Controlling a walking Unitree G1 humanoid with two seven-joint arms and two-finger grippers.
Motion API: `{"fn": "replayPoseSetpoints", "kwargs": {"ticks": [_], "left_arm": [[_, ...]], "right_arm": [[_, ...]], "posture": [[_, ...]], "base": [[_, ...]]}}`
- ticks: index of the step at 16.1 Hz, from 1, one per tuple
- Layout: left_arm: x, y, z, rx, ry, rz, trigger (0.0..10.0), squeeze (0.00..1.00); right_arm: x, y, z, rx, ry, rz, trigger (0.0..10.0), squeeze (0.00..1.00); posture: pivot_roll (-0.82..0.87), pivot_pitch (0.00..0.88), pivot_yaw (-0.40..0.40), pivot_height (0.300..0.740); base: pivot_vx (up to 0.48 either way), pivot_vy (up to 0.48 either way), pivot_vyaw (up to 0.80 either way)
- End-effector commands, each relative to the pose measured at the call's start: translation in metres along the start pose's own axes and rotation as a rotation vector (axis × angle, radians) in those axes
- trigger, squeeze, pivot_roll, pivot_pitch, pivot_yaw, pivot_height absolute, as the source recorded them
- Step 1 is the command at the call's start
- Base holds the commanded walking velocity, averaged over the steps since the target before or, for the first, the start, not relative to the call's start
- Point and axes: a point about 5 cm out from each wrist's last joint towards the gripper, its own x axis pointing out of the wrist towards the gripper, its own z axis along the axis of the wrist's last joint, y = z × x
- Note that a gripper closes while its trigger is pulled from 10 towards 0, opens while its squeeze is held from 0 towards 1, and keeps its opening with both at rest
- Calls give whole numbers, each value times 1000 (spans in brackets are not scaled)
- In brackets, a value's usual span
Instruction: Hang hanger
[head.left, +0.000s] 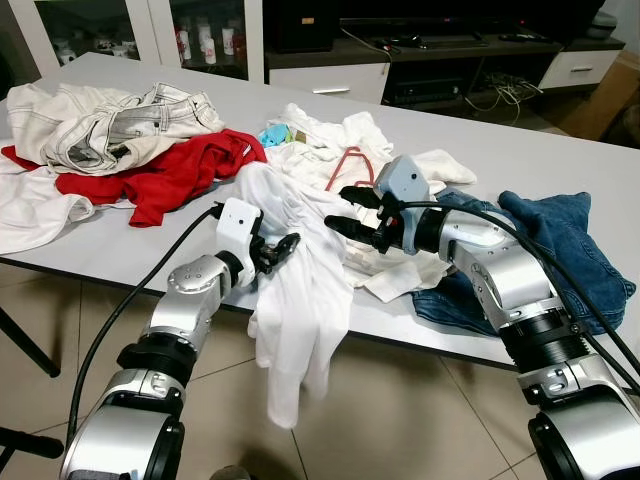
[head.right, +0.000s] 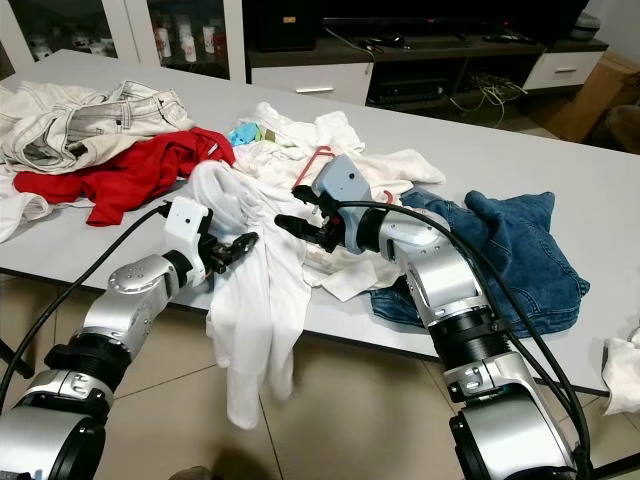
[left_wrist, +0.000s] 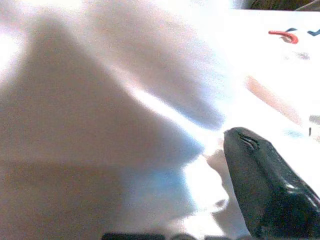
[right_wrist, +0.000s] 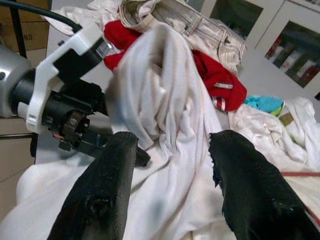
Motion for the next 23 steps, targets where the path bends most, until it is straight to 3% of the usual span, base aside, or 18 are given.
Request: {"fn": "replayPoseSetpoints", "kwargs": {"ticks": [1, 4, 6, 9, 13, 16, 19, 21, 22, 23], "left_arm": [[4, 1, 9, 20, -23, 0, 10000, 1000], [4, 2, 9, 23, -27, 5, 10000, 1000], [3, 3, 8, 24, -28, 12, 10000, 1000], [4, 5, 11, 27, -38, 25, 10000, 1000], [6, 6, 18, 25, -67, 34, 10000, 1000], [6, 6, 18, 28, -69, 33, 10000, 1000], [6, 6, 17, 31, -70, 30, 10000, 1000], [6, 5, 19, 31, -78, 27, 10000, 533], [7, 4, 21, 32, -86, 24, 10000, 184], [7, 4, 21, 33, -89, 23, 10000, 184]], "right_arm": [[-5, -3, 3, 11, -11, -9, 10000, 0], [-18, 8, 6, 93, -66, 104, 10000, 0], [-29, 35, -7, 104, -16, 290, 10000, 0], [-30, 60, -22, 157, 34, 415, 10000, 0], [-1, 64, -40, 238, 93, 282, 10000, 0], [11, 63, -39, 262, 92, 249, 10000, 0], [25, 61, -54, 284, 174, 187, 10000, 0], [30, 60, -60, 297, 216, 166, 10000, 0], [32, 62, -63, 292, 246, 169, 10000, 0], [32, 62, -64, 289, 256, 170, 10000, 0]], "posture": [[12, 0, -63, 740], [13, 0, -64, 740], [12, 0, -63, 740], [10, 0, -61, 740], [12, 0, -61, 740], [16, 0, -61, 740], [21, 0, -66, 740], [24, 0, -71, 740], [25, 0, -73, 740], [25, 0, -73, 740]], "base": [[0, 0, 0], [0, 0, 0], [0, 0, 0], [0, 0, 0], [0, 0, 0], [0, 0, 0], [0, 0, 0], [0, 0, 0], [0, 0, 0], [0, 0, 0]]}}
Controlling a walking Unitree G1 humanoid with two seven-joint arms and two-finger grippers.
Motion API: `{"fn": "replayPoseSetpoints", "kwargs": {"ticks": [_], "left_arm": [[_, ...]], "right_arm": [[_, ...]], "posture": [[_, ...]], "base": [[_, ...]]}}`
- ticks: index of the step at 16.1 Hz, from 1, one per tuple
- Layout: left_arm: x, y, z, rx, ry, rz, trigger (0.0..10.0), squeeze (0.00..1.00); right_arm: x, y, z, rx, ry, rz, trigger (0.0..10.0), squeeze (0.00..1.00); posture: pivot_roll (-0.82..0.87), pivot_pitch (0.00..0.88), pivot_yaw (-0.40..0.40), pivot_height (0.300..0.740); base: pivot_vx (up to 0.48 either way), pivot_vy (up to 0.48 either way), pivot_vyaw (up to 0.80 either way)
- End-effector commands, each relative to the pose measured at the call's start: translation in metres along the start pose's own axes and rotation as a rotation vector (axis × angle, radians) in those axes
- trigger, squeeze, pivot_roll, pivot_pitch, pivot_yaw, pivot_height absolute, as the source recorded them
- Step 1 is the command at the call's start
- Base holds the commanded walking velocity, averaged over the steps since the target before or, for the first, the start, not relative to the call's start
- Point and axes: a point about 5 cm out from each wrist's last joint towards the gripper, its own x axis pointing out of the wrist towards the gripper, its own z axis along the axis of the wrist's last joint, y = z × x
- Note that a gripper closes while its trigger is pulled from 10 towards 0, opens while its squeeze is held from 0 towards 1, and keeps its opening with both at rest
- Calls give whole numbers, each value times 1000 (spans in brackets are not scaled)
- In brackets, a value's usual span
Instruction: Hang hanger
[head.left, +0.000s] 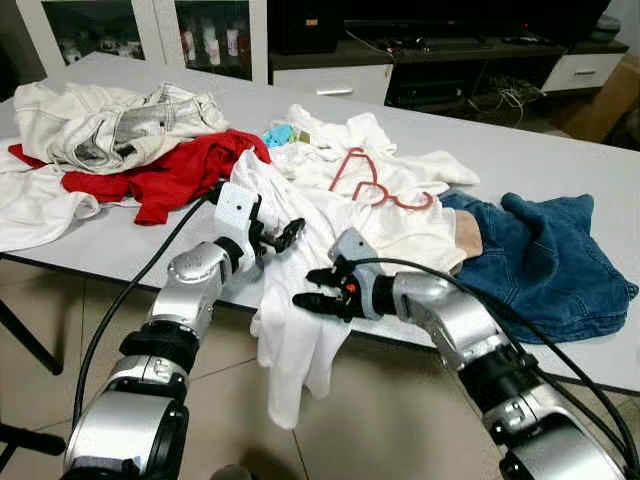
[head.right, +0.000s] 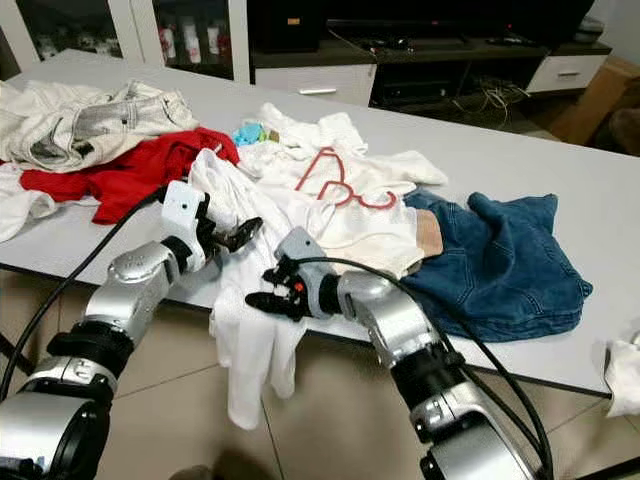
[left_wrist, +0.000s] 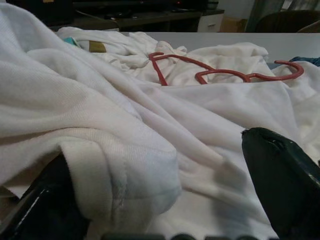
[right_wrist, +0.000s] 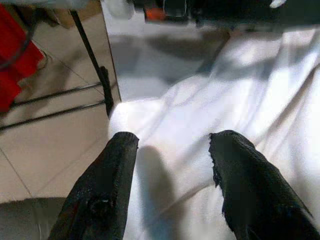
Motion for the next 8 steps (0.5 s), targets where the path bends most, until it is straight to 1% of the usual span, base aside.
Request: {"fn": "replayPoseSetpoints", "kwargs": {"ticks": [1, 3, 4, 5, 7, 8], "left_arm": [[3, -4, 9, 16, -36, -28, 10000, 0], [3, -7, 12, 19, -59, -61, 10000, 0], [2, -9, 14, 15, -80, -98, 10000, 0], [1, -11, 15, 13, -91, -122, 10000, 0], [-5, -18, 21, 9, -138, -227, 10000, 0], [-7, -20, 23, 8, -152, -265, 10000, 0]], "right_arm": [[1, -7, -5, -9, 63, -62, 10000, 0], [3, -17, -8, -8, 93, -148, 10000, 0], [2, -25, -6, -4, 89, -218, 10000, 0], [2, -28, -5, -1, 84, -251, 10000, 0], [0, -39, 0, 8, 60, -351, 10000, 0], [0, -42, 2, 5, 50, -383, 10000, 0]], "posture": [[27, 0, -76, 740], [30, 0, -77, 740], [31, 0, -78, 740], [31, 0, -78, 740], [31, 0, -78, 740], [31, 0, -78, 740]], "base": [[0, 0, 0], [0, 0, 0], [0, 0, 0], [0, 0, 0], [0, 0, 0], [0, 0, 0]]}}
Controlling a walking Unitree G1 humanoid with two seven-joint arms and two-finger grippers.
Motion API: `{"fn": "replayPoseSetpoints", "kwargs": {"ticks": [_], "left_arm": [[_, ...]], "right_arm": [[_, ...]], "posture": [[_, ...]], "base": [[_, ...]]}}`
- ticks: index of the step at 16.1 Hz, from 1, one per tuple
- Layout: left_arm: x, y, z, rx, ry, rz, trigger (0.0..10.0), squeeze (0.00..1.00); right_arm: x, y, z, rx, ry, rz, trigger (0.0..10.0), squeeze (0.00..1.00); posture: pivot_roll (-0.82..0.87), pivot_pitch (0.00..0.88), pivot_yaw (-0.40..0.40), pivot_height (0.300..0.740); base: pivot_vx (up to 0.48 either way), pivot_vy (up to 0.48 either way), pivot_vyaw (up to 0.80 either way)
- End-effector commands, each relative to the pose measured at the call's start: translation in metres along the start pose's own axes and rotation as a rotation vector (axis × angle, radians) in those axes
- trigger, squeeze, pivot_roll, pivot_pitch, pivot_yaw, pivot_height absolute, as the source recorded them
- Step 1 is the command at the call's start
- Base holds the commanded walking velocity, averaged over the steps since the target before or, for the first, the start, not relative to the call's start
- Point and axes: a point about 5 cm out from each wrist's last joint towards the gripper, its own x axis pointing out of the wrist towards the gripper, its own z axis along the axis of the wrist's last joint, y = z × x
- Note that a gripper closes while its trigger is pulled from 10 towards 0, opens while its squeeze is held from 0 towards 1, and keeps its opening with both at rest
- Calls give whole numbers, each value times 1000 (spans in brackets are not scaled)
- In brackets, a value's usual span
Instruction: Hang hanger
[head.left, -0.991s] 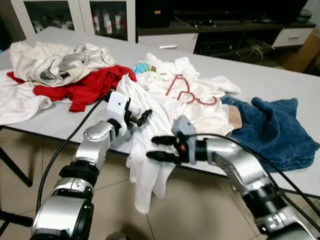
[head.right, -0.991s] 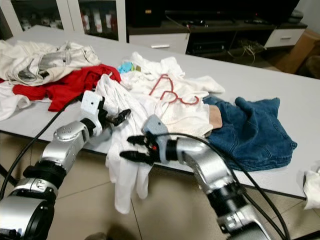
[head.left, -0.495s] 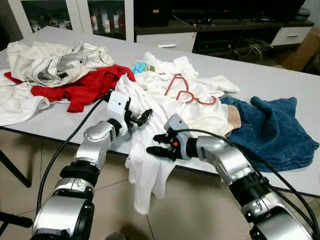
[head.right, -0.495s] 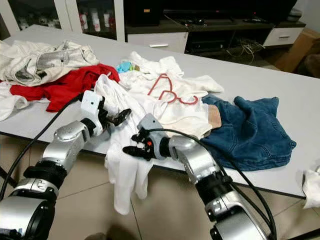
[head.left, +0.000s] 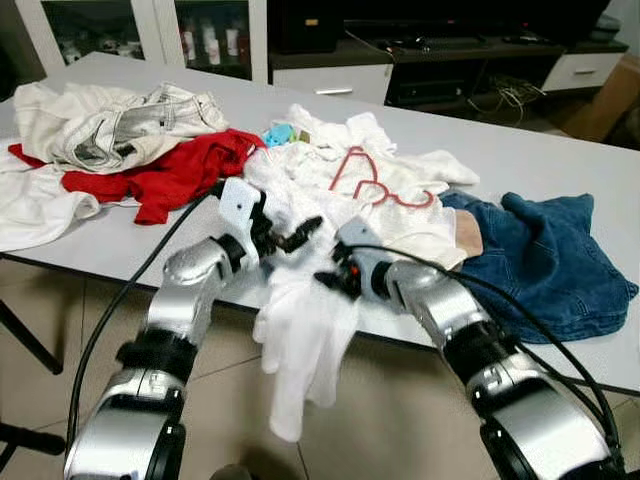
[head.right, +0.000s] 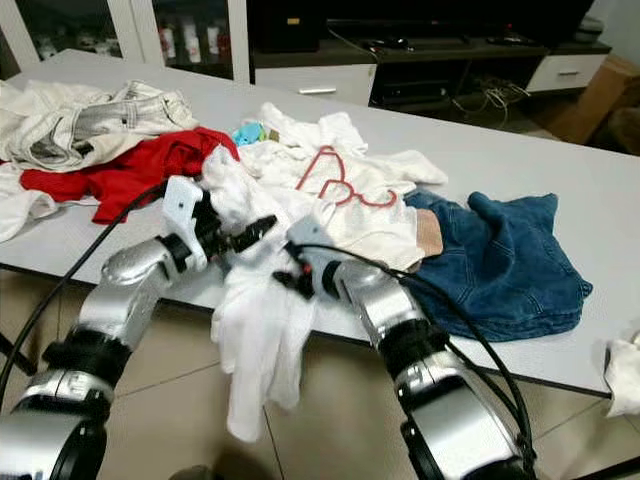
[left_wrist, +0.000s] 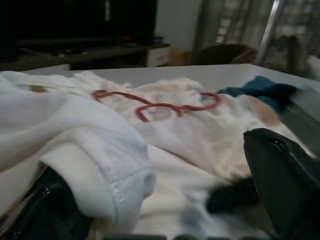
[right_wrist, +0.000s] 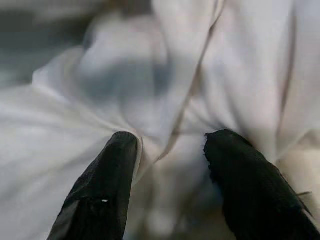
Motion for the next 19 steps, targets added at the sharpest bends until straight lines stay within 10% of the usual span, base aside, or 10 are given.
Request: {"fn": "replayPoseSetpoints", "kwargs": {"ticks": [1, 10, 19], "left_arm": [[1, -4, 10, 11, -32, -66, 10000, 0], [-12, -16, 21, -46, -89, -209, 10000, 0], [-12, -19, 16, -55, -64, -191, 10000, 0]], "right_arm": [[-3, -13, 7, 3, -30, -81, 10000, 0], [-5, -38, 27, 114, -157, -275, 10000, 0], [-34, -35, 30, 67, -244, 137, 10000, 0]], "posture": [[34, 0, -75, 740], [45, 0, -85, 740], [30, 0, -87, 740]], "base": [[0, 0, 0], [0, 0, 0], [0, 0, 0]]}}
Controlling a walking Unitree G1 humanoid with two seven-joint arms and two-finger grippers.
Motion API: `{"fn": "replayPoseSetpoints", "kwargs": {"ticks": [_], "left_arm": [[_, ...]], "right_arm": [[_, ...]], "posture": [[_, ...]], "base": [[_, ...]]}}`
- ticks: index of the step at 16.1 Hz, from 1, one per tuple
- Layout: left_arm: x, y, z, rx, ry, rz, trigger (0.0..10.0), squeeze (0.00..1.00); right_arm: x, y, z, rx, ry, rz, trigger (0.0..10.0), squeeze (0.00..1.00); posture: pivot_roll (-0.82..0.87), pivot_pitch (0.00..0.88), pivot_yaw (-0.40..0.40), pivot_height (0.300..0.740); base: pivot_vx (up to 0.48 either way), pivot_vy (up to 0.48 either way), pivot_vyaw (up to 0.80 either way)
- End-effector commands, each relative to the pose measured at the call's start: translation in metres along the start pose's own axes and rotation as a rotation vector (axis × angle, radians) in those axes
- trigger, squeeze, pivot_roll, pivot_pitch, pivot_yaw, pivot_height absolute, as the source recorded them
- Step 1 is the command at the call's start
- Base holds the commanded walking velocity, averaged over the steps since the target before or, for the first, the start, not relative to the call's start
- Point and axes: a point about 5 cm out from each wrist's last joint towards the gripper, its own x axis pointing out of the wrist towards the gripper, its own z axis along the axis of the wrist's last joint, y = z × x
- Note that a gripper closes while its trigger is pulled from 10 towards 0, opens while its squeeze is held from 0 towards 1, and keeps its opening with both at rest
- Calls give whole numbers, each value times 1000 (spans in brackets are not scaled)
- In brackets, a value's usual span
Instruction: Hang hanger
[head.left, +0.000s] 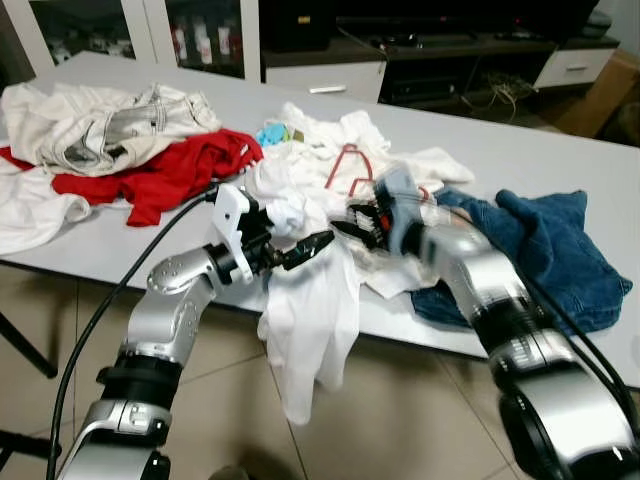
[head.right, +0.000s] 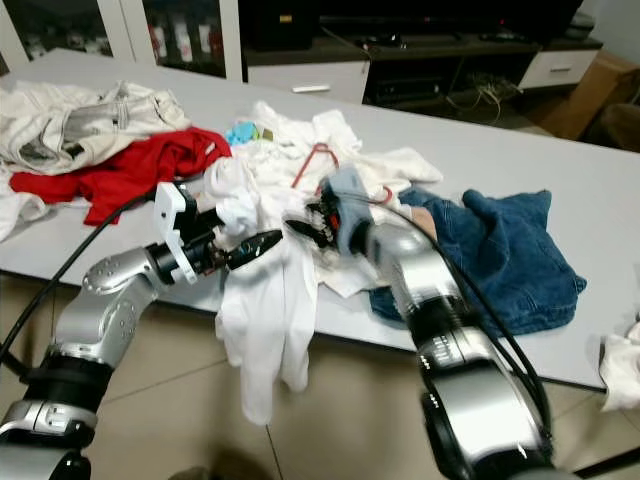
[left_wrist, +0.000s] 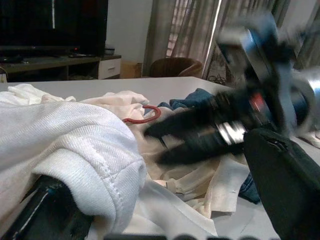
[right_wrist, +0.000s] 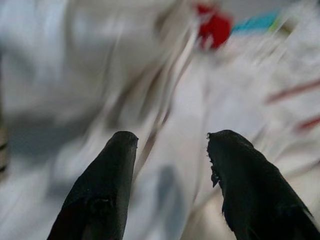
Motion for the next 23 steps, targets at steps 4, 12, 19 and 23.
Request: {"fn": "replayPoseSetpoints", "kwargs": {"ticks": [4, 12, 19, 23], "left_arm": [[7, -1, 3, 16, 3, -6, 10000, 0], [6, -3, 2, 14, 6, -2, 10000, 0], [5, -4, 2, 12, 3, 1, 10000, 0], [6, -5, 2, 10, 2, 3, 10000, 0]], "right_arm": [[-12, 21, -13, -18, 57, 204, 10000, 0], [12, 51, -38, 16, 196, 239, 10000, 0], [19, 30, -54, -9, 355, 6, 10000, 0], [23, 19, -47, -13, 328, -116, 10000, 0]], "posture": [[19, 0, -80, 740], [37, 0, -81, 740], [42, 0, -88, 740], [44, 0, -91, 740]], "base": [[0, 0, 0], [0, 0, 0], [0, 0, 0], [0, 0, 0]]}}
